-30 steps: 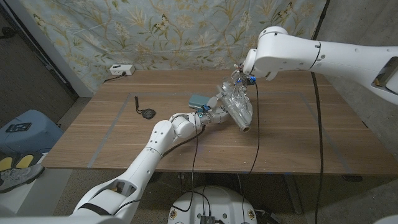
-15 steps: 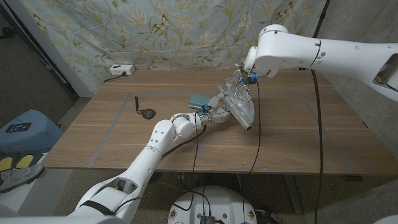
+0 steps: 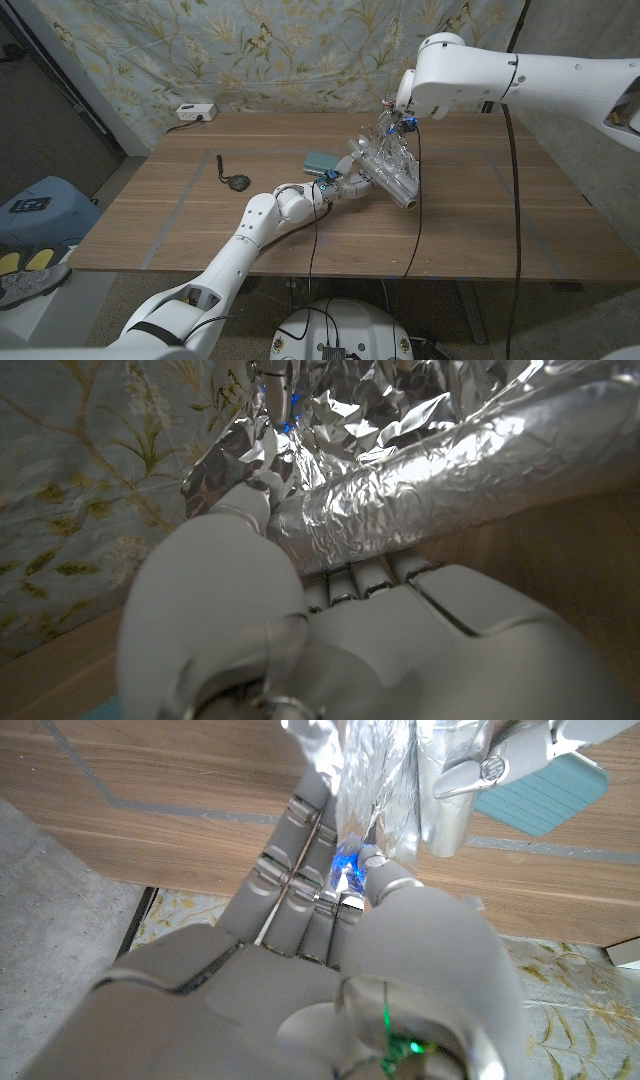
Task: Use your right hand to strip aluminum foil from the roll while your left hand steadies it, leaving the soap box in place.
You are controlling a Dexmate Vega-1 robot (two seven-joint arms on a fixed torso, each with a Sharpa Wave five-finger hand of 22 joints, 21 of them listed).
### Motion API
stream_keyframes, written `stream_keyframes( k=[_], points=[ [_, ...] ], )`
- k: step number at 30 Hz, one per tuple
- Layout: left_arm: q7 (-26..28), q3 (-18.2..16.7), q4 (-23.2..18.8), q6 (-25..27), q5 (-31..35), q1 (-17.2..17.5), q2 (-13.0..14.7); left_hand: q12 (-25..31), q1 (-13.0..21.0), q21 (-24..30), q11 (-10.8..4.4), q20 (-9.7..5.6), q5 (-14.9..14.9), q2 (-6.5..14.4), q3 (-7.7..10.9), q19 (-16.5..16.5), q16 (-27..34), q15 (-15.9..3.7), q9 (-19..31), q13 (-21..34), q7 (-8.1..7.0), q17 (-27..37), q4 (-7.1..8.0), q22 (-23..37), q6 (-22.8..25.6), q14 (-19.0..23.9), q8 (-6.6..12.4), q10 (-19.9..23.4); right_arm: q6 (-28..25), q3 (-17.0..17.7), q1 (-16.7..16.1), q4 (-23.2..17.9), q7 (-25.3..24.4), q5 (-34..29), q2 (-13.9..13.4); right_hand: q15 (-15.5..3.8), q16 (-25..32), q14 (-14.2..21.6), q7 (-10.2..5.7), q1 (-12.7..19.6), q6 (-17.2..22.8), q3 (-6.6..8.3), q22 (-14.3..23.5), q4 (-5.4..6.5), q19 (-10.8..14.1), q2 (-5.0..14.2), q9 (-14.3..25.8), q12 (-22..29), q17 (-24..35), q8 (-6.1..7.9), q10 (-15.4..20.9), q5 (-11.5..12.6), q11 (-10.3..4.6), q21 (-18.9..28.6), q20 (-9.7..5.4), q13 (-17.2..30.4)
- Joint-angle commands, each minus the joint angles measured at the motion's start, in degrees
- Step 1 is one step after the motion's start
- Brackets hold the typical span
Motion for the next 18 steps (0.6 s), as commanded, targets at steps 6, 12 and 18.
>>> stream_keyframes(
  k=[6,12,18],
  points=[
    [-2.68,-0.32,3.62,2.40,-1.63,-0.29,-1.23,0.23,-1.29,-0.07,-0.12,0.02,-0.56,-0.25,0.02,-0.03,0.22,-0.38,-0.05,0.25,0.19,0.18,0.31,0.02,-0.16,0.21,-0.03,0.27,0.00,-3.44,3.77,3.49,-0.11,2.69,2.45,-0.38,-0.30,0.42,0.11,0.82,0.17,0.14,0.20,0.10,-0.29,0.20,0.29,0.54,0.38,-0.38,-0.08,-0.15,-0.08,0.56,0.01,0.36],
    [-2.10,-1.21,4.59,2.77,-2.55,-0.47,-1.71,0.31,-1.78,-0.05,-0.16,-0.04,-0.71,-0.21,-0.03,0.13,0.22,-0.42,-0.12,0.28,0.26,0.17,0.49,0.02,0.22,0.32,0.09,0.35,0.00,-4.19,4.41,4.92,1.50,1.69,3.46,-0.39,-0.31,0.68,0.11,0.94,0.25,0.12,0.19,0.15,-0.35,0.23,0.35,0.54,0.65,-0.43,-0.09,-0.15,-0.21,0.80,-0.02,0.31],
    [-1.83,-1.65,5.35,3.48,-2.91,-0.86,-1.86,0.51,-2.15,0.03,-0.12,-0.17,-0.86,-0.19,0.02,0.46,0.23,-0.42,-0.18,0.31,0.32,0.11,0.52,0.02,0.64,0.57,0.22,0.70,0.00,-4.55,4.62,6.02,3.59,0.14,4.27,-0.37,-0.52,0.66,0.05,0.99,0.30,0.09,0.19,0.21,-0.37,0.23,0.40,0.50,0.65,-0.47,-0.03,-0.15,-0.12,1.00,-0.03,0.16]
  ],
)
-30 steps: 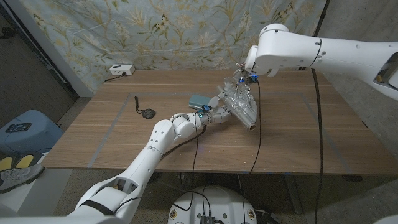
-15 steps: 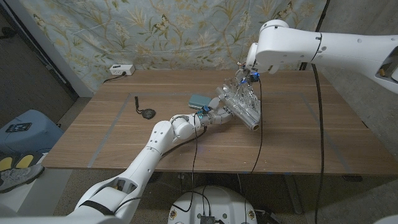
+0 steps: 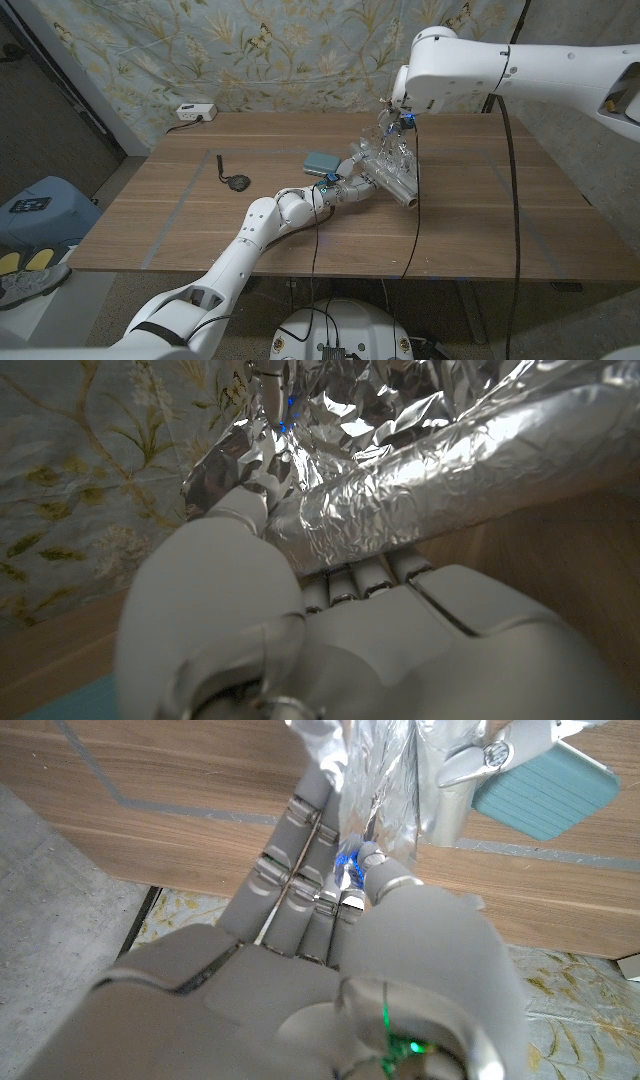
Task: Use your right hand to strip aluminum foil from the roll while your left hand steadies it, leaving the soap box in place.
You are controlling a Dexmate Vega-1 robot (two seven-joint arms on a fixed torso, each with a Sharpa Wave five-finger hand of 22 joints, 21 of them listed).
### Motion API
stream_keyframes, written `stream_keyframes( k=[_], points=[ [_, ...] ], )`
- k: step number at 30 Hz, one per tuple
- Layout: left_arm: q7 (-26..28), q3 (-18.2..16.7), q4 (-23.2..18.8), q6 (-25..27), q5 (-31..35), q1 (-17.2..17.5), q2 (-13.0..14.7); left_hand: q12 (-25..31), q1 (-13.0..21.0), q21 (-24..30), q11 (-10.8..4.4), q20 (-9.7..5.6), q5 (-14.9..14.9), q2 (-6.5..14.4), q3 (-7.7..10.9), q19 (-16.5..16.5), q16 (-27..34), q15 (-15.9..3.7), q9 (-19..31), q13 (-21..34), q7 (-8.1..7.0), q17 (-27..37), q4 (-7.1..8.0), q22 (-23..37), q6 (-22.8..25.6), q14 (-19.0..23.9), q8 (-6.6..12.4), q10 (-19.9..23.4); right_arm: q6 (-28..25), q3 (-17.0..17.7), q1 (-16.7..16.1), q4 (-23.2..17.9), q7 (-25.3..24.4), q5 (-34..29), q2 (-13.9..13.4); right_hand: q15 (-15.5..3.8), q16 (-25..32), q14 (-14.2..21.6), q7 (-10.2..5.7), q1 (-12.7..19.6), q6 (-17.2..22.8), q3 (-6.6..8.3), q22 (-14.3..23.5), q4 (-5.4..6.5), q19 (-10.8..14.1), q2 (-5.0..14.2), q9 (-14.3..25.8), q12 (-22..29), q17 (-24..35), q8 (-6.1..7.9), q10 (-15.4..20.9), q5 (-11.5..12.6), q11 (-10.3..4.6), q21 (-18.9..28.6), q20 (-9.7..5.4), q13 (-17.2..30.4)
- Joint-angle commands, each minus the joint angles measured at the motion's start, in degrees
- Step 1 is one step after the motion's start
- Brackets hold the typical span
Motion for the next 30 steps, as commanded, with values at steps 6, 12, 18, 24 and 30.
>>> stream_keyframes(
  k=[6,12,18,24,30],
  points=[
    [0.34,-1.26,2.33,1.94,-1.18,-0.80,-0.61,0.55,-0.48,0.01,0.00,-0.20,-0.12,0.15,0.35,0.47,0.22,-0.15,0.02,0.11,0.18,0.12,0.31,0.02,0.53,0.28,0.18,0.46,0.00,-2.10,2.05,3.72,3.24,-0.71,2.47,-0.21,-0.28,0.34,0.13,0.60,0.30,0.07,0.18,0.25,-0.23,0.19,0.22,0.59,0.25,-0.05,-0.12,-0.16,0.01,0.58,-0.32,0.13],
    [-0.25,-1.31,3.41,2.98,-1.27,-1.13,-0.67,0.54,-0.57,-0.05,-0.01,-0.21,-0.21,0.12,0.45,0.39,0.13,-0.13,-0.03,0.13,0.13,0.06,0.17,0.02,0.39,0.24,0.09,0.34,0.00,-3.62,3.73,5.14,1.63,2.44,3.23,-0.32,-0.40,0.49,0.17,0.79,0.28,0.05,0.17,0.19,-0.29,0.16,0.30,0.64,0.40,-0.12,-0.14,-0.15,-0.22,0.83,-0.32,0.18],
    [-1.10,-1.39,2.80,3.49,-0.30,-1.18,0.18,0.42,-0.83,-0.32,-0.09,0.16,-0.39,0.01,0.52,-0.26,-0.21,0.14,-0.11,0.17,-0.23,0.01,0.02,0.02,0.11,-0.47,-0.06,-0.14,0.00,-3.75,4.08,5.56,1.08,2.92,3.32,-0.33,-0.59,0.53,0.13,0.93,0.35,0.06,0.16,0.19,-0.34,0.18,0.29,0.71,0.49,-0.21,-0.12,-0.14,-0.11,1.07,-0.34,0.25],
    [-1.56,-1.66,2.08,4.45,-0.52,-0.91,0.99,0.33,-0.98,-0.51,0.09,0.28,-0.61,-0.17,0.42,-0.68,-0.41,0.28,-0.18,0.19,-0.23,0.09,-0.16,0.03,-0.29,-1.19,-0.22,-0.46,0.00,-4.32,4.81,6.24,0.60,3.58,3.25,-0.35,-0.75,0.65,0.12,0.97,0.36,0.00,0.15,0.28,-0.44,0.21,0.40,0.71,0.58,-0.25,-0.18,-0.15,-0.22,1.30,-0.40,0.25],
    [-1.89,-1.65,2.01,5.71,-1.49,-0.60,1.48,-0.01,-1.01,-0.65,0.46,0.24,-0.79,-0.34,0.37,-0.95,-0.52,0.63,-0.25,0.18,-0.19,0.15,-0.38,0.03,-0.73,-1.70,-0.34,-1.31,0.00,-5.01,5.56,7.79,0.73,4.70,3.41,-0.39,-0.91,0.72,0.13,1.07,0.47,-0.02,0.14,0.30,-0.51,0.20,0.47,0.72,0.72,-0.28,-0.06,-0.15,-0.24,1.56,-0.42,0.14]
  ],
)
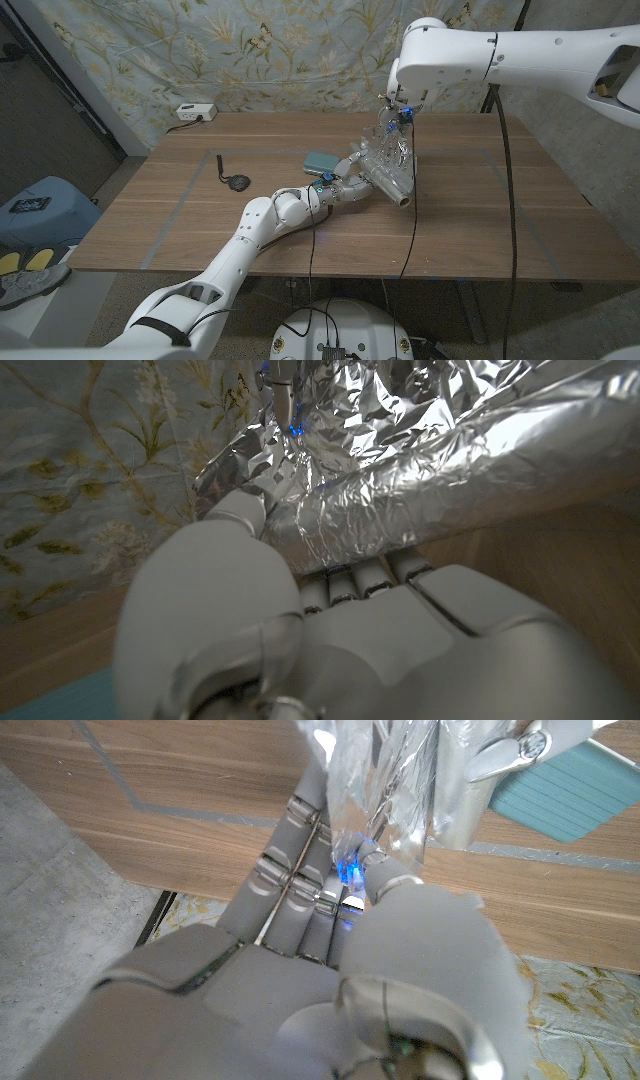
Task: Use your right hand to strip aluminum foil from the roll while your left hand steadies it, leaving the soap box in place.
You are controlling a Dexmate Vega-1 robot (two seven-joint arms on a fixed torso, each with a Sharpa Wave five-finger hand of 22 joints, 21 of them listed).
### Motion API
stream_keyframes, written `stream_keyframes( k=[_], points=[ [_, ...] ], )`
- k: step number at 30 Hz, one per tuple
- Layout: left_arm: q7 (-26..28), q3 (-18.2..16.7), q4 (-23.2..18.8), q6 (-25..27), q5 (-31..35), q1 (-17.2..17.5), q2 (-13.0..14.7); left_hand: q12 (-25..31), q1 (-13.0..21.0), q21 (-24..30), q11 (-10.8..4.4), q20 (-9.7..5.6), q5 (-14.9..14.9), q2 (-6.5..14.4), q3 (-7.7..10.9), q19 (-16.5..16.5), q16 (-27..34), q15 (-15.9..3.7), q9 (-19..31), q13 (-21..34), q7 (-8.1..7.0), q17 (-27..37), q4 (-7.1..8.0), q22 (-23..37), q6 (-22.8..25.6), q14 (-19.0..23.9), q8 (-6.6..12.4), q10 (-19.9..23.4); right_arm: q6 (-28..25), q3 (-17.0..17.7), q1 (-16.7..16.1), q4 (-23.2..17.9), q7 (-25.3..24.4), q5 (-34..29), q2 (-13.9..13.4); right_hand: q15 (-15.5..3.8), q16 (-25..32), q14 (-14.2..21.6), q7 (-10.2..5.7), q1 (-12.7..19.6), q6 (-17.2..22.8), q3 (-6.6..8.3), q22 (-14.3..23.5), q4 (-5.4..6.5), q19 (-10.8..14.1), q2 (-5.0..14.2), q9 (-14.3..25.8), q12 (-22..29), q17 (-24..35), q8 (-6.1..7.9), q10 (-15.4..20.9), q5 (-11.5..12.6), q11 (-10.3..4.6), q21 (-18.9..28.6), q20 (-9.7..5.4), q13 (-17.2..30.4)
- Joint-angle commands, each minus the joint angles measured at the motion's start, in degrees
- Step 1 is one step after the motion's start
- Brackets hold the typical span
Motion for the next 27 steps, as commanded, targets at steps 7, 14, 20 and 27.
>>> stream_keyframes(
  k=[7,14,20,27],
  points=[
    [-1.46,0.28,-0.03,3.39,-1.55,0.55,1.19,-0.11,-0.44,-0.25,0.21,0.19,-0.35,-0.38,0.35,-0.18,-0.03,0.27,-0.04,0.16,0.07,0.21,-0.29,0.05,-1.00,-0.73,-0.22,-0.50,-0.01,-1.87,1.63,4.61,1.03,1.67,0.69,-0.31,-0.41,0.27,0.18,0.81,0.44,-0.01,0.14,0.31,-0.19,0.13,0.29,0.41,0.37,-0.08,0.12,0.05,0.06,0.68,-0.05,0.31],
    [-1.80,0.56,0.19,4.24,-2.28,0.72,1.29,-0.19,-0.70,-0.31,0.26,0.27,-0.50,-0.40,0.33,-0.21,0.04,0.32,-0.10,0.16,0.06,0.23,-0.25,0.05,-1.27,-0.65,-0.24,-0.69,-0.01,-1.41,0.65,6.63,4.35,-1.25,1.05,-0.30,-0.58,0.40,0.12,0.89,0.45,-0.07,0.13,0.35,-0.32,0.12,0.29,0.42,0.51,-0.20,0.16,0.04,0.03,0.94,-0.09,0.27],
    [-2.00,0.68,0.43,4.17,-2.35,0.72,1.32,-0.16,-1.08,-0.32,0.19,0.29,-0.61,-0.34,0.30,-0.14,0.07,0.26,-0.14,0.16,0.16,0.24,-0.07,0.05,-1.38,-0.60,-0.22,-0.63,-0.01,-0.84,-0.01,6.77,4.49,-1.77,0.74,-0.34,-0.70,0.50,0.02,0.96,0.45,-0.08,0.12,0.38,-0.37,0.15,0.33,0.39,0.62,-0.27,0.09,0.04,0.13,1.16,-0.11,0.24],
    [-2.43,0.74,1.01,4.03,-2.14,0.46,1.21,-0.18,-1.30,-0.35,0.35,0.37,-0.70,-0.12,0.39,-0.11,0.09,0.29,-0.18,0.16,0.22,0.25,0.02,0.06,-1.37,-0.60,-0.15,-0.67,-0.01,-0.29,0.01,5.55,3.14,-0.30,-0.24,-0.42,-0.99,0.51,0.05,1.11,0.62,-0.13,0.10,0.33,-0.44,0.10,0.38,0.37,0.63,-0.30,0.09,0.04,0.12,1.47,-0.12,0.19]
  ],
)
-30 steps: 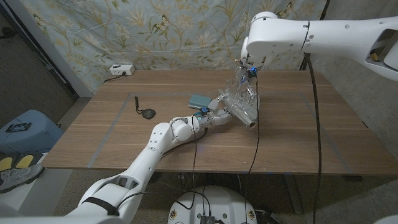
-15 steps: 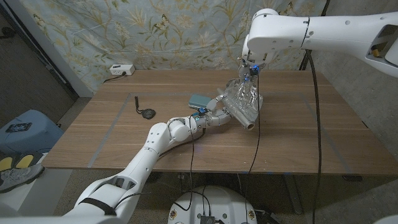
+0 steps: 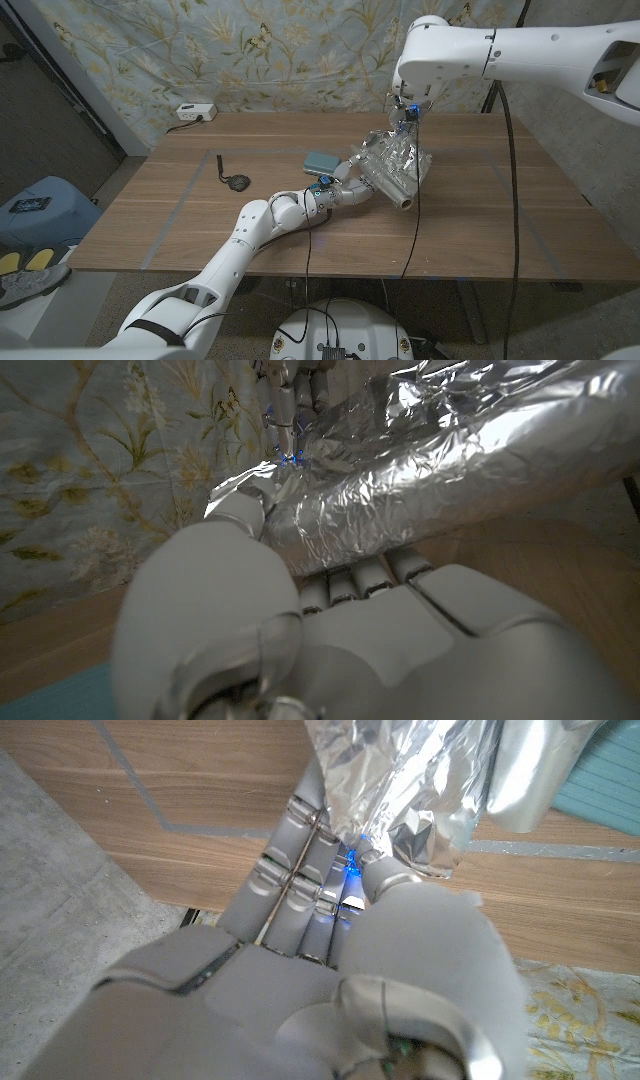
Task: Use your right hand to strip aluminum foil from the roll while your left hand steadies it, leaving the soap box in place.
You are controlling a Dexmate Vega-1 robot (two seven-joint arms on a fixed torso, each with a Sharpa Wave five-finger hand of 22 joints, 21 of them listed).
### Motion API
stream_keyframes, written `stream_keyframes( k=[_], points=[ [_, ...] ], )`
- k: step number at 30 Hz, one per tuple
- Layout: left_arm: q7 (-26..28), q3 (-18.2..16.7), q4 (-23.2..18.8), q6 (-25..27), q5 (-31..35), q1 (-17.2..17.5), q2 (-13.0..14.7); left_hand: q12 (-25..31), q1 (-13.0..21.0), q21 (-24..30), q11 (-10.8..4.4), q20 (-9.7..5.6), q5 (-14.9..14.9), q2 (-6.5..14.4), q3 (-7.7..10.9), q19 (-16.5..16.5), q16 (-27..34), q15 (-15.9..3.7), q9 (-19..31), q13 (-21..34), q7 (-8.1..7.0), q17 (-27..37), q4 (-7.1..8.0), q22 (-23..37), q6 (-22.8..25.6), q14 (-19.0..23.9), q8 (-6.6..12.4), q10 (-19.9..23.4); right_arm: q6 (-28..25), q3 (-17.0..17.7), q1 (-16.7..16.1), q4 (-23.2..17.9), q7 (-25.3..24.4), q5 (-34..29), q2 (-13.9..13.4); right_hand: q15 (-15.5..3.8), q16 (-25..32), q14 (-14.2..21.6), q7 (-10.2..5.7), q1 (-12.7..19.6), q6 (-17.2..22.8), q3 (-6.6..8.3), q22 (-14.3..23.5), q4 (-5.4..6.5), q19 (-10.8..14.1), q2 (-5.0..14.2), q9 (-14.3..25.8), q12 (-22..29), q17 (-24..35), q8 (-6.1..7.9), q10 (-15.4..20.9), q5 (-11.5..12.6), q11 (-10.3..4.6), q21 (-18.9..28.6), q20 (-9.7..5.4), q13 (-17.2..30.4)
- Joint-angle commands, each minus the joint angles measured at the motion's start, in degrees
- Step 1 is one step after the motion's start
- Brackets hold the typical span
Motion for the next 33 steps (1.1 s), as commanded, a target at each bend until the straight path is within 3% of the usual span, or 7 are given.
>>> stream_keyframes(
  k=[1,7,9,14,21,29,33],
  points=[
    [-0.73,0.20,0.79,0.03,-0.11,-0.20,0.00,-0.12,-0.42,-0.11,0.08,0.15,-0.08,0.18,0.41,0.10,0.09,-0.07,0.09,0.17,0.24,0.25,0.00,-0.19,-0.06,-0.28,-0.11,-0.31,-0.03,0.62,-0.24,-0.56,-0.71,1.42,-1.04,-0.13,-0.22,0.06,0.07,0.33,0.62,0.10,0.10,0.15,-0.47,0.42,0.15,0.06,0.11,-0.13,0.18,0.07,0.00,0.46,-0.11,0.03],
    [-0.60,0.08,0.99,0.05,-0.24,-0.13,-0.22,0.17,-0.51,0.01,-0.24,-0.08,-0.23,0.34,0.62,0.60,0.48,-0.67,0.05,0.17,0.44,0.21,-0.16,-0.18,0.68,0.74,0.22,0.40,-0.03,0.64,0.47,-1.20,-1.69,3.53,-1.87,1.15,-1.77,-1.74,0.25,-1.37,-0.95,-0.55,-0.04,1.35,-1.73,0.16,0.16,-0.88,-0.08,-1.04,-1.45,0.09,1.27,0.59,0.71,-0.52],
    [-0.28,-0.02,0.92,0.02,-0.49,0.03,-0.34,0.19,-0.56,0.01,-0.24,-0.12,-0.25,0.40,0.66,0.62,0.48,-0.55,0.04,0.18,0.42,0.22,-0.13,-0.18,0.66,0.75,0.22,0.43,-0.03,0.45,0.93,-1.17,-1.36,4.11,-1.98,2.15,-2.53,-2.50,0.98,-3.59,-1.65,-1.75,-0.19,2.54,-2.19,-0.46,-0.03,-1.64,-0.24,-1.68,-2.22,-0.03,2.42,0.72,1.47,-1.31],
    [0.57,-0.26,0.37,-0.44,-0.90,0.56,-0.51,0.31,-0.51,0.04,-0.25,-0.22,-0.30,0.51,0.83,0.78,0.50,-0.74,0.01,0.18,0.31,0.19,-0.26,-0.18,1.05,0.85,0.37,0.70,-0.03,0.91,1.00,-1.96,-0.27,3.02,-2.64,3.40,-3.68,-3.51,1.69,-5.91,-2.60,-3.01,-0.46,3.48,-2.66,-0.91,-0.39,-2.73,-0.69,-2.62,-3.42,-0.02,3.55,0.81,2.08,-2.40],
    [2.42,-0.25,-0.94,-1.16,-1.09,1.03,-0.17,0.86,-0.43,0.16,-0.63,-0.37,-0.42,0.66,1.13,1.28,0.82,-1.27,-0.03,0.20,0.15,0.16,-0.50,-0.18,2.50,1.80,0.84,1.94,-0.03,1.29,0.99,-2.26,-1.34,4.06,-3.18,3.69,-4.15,-3.76,1.74,-6.59,-2.90,-3.34,-0.62,3.49,-2.97,-0.69,-0.68,-3.28,-0.77,-3.16,-4.01,0.10,4.15,0.85,2.36,-2.97],
    [5.44,0.49,-5.77,-4.11,1.64,1.36,1.85,3.48,2.62,1.96,-4.42,-1.81,-1.01,2.18,3.14,5.22,4.04,-4.74,-0.26,-0.86,-1.49,0.39,-1.79,-0.01,13.20,8.95,3.98,11.84,-0.03,4.42,-1.23,-5.85,-8.41,8.37,-6.37,3.97,-4.88,-4.36,1.71,-7.76,-3.21,-3.85,-0.75,3.79,-3.33,-0.62,-0.99,-3.69,-0.96,-3.69,-4.29,0.08,4.30,0.84,2.44,-3.50],
    [4.28,1.07,-6.64,-4.64,3.30,0.65,2.87,3.34,4.00,2.56,-5.11,-2.21,-1.25,2.62,3.89,6.16,4.60,-5.26,-0.42,-1.59,-2.09,0.55,-2.07,0.00,14.86,9.63,4.29,13.85,-0.03,7.23,-3.07,-7.99,-11.71,10.37,-8.24,4.44,-5.38,-4.20,1.84,-9.59,-3.45,-4.99,-0.82,4.37,-3.05,-1.82,-1.21,-3.92,-1.43,-4.04,-4.12,-0.21,4.78,1.01,2.55,-4.00]
  ],
)
